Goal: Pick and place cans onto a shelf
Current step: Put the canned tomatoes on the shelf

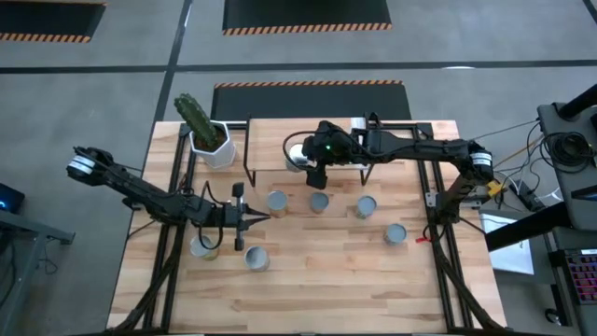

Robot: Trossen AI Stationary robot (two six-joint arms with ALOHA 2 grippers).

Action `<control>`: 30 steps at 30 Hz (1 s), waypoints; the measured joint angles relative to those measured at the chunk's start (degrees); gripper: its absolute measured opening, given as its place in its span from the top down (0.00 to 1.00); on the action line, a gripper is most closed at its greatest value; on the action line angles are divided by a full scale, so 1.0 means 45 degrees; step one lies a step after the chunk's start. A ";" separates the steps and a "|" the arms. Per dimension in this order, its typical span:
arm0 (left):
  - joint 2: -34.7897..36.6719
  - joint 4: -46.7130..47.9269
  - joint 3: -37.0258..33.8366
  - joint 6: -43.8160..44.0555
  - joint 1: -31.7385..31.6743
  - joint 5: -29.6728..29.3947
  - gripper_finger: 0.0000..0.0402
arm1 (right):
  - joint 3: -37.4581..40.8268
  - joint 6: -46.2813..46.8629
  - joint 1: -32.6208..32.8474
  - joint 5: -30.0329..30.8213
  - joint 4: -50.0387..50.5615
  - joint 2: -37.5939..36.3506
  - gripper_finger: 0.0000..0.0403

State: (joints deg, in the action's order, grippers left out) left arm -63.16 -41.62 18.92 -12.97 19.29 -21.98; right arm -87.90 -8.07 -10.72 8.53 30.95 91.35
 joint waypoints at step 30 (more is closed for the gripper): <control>0.0031 0.0013 0.0000 0.0046 -0.0010 -0.0040 1.00 | -0.0700 -0.0452 -0.0155 0.0004 -0.0185 0.0444 0.13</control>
State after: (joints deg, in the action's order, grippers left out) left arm -63.02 -41.56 18.92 -12.77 19.25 -22.16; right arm -91.05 -10.10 -11.42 8.54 30.12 93.35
